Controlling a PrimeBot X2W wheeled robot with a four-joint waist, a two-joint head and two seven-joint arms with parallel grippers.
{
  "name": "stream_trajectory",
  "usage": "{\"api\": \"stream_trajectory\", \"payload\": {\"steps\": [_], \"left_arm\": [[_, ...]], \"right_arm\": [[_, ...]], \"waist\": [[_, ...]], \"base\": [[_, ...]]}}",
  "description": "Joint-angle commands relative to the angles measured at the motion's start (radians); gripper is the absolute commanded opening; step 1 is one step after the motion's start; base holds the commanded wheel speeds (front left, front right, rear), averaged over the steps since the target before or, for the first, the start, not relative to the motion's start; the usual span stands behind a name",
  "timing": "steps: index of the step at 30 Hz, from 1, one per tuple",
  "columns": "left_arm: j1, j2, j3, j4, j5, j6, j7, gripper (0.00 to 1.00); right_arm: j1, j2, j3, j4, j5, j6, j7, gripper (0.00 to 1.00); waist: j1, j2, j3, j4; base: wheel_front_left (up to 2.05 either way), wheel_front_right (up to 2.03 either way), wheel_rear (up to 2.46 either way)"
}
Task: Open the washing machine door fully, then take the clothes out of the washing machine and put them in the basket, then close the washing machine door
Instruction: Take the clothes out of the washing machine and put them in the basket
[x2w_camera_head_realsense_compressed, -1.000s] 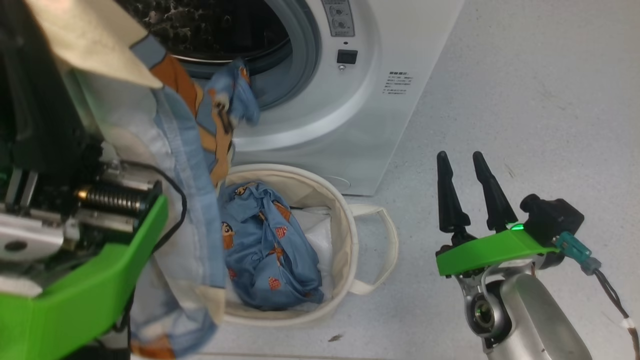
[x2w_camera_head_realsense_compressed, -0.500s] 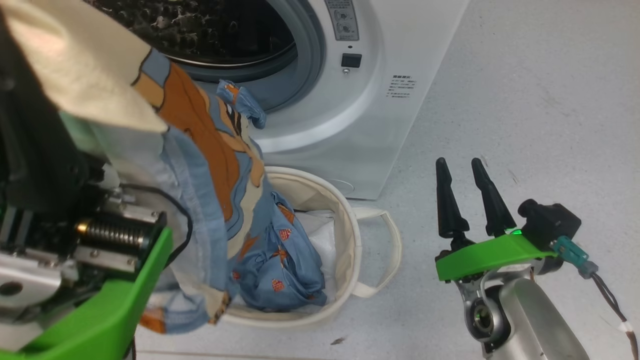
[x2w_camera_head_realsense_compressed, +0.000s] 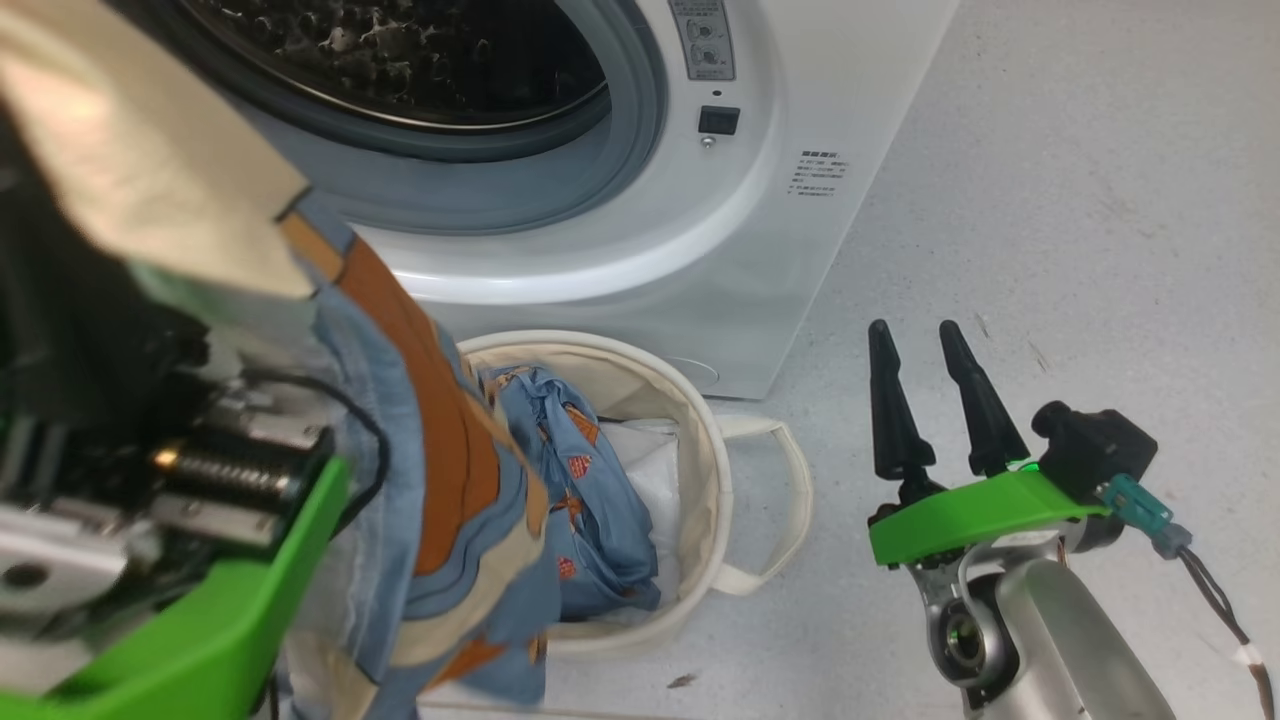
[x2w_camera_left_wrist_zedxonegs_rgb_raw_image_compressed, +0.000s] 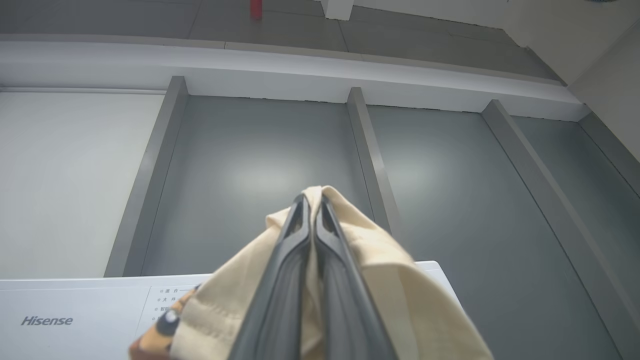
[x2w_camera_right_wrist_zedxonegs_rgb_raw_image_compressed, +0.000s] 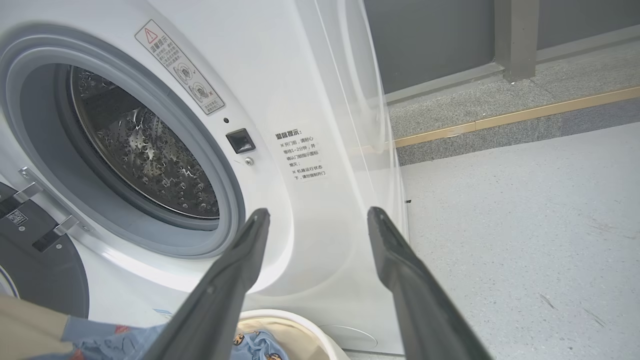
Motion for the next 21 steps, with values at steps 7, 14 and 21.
{"api": "stream_trajectory", "payload": {"steps": [7, 14, 21], "left_arm": [[0.036, 0.008, -0.010, 0.083, 0.011, -0.018, 0.004, 0.00], [0.068, 0.007, -0.042, 0.145, 0.025, -0.025, 0.004, 0.00], [0.101, 0.008, -0.082, 0.222, 0.046, -0.033, 0.004, 0.00]], "right_arm": [[0.004, 0.006, 0.027, -0.027, -0.011, 0.000, -0.012, 1.00], [-0.002, 0.006, 0.026, -0.033, -0.015, 0.000, -0.012, 1.00], [-0.019, 0.006, 0.033, -0.043, -0.017, 0.000, -0.012, 1.00]], "waist": [[0.0000, -0.0001, 0.015, 0.003], [0.0000, -0.0001, 0.047, 0.003], [0.0000, -0.0001, 0.093, -0.002]], "base": [[0.00, 0.00, 0.00], [0.00, 0.00, 0.00], [0.00, 0.00, 0.00]]}}
